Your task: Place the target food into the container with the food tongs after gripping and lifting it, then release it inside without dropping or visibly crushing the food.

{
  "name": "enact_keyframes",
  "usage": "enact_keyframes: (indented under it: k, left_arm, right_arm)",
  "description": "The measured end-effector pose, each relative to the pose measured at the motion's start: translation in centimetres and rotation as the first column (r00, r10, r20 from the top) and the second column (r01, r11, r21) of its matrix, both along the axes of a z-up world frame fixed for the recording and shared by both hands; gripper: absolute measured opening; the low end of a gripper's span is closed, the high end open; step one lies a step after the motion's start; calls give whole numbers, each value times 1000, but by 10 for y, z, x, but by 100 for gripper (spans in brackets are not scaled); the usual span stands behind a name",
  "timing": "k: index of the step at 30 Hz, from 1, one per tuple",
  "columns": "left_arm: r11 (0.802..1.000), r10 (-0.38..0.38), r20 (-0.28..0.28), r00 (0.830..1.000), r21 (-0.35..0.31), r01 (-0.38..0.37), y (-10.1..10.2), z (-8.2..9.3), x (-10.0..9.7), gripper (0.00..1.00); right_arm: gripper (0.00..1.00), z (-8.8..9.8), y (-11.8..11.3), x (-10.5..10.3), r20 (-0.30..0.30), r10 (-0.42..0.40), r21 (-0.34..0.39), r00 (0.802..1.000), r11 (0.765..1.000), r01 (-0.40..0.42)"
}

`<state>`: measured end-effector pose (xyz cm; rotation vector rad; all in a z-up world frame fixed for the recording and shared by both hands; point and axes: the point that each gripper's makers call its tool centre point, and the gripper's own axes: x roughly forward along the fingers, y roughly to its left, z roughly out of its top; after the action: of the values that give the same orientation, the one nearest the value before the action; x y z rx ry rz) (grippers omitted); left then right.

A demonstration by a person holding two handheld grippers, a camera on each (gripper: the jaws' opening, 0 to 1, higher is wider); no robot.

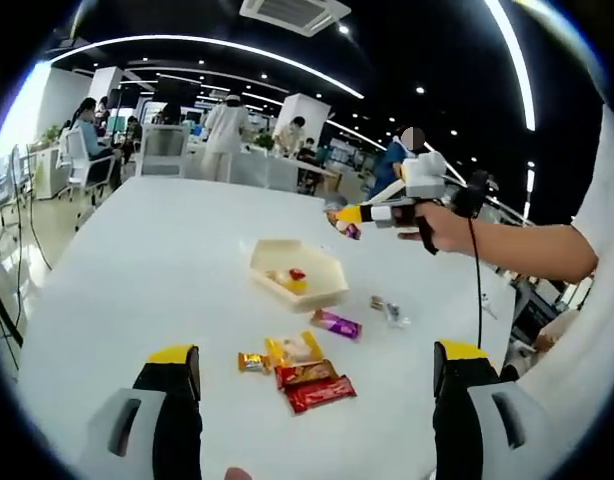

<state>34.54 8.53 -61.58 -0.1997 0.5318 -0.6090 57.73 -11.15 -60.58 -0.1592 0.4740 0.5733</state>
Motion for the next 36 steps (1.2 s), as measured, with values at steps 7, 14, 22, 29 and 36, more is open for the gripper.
enact_keyframes:
  k: [7,14,22,29,36]
  left_arm:
    - [999,36,-1,999,3,-36,7,1,3,97]
    - [999,50,-3,999,8,-50,9,1,2,98]
    - [997,81,17,997,3,-81,16,8,9,99]
    - [997,72,20,997,5,-72,14,9,7,99]
    - [998,64,34,997,6,-64,13,14,2,99]
  right_arm:
    - [21,-1,2,13,1,2,-6,1000,1000,-2]
    - [24,-1,9,19,8,28,-1,1000,1000,-28]
    - [26,-6,10,14,-1,44,-10,999,999,-44]
    - [26,1,11,9,10,43,-6,999,999,-43]
    - [26,8,9,0,19,36,2,999,999,-36]
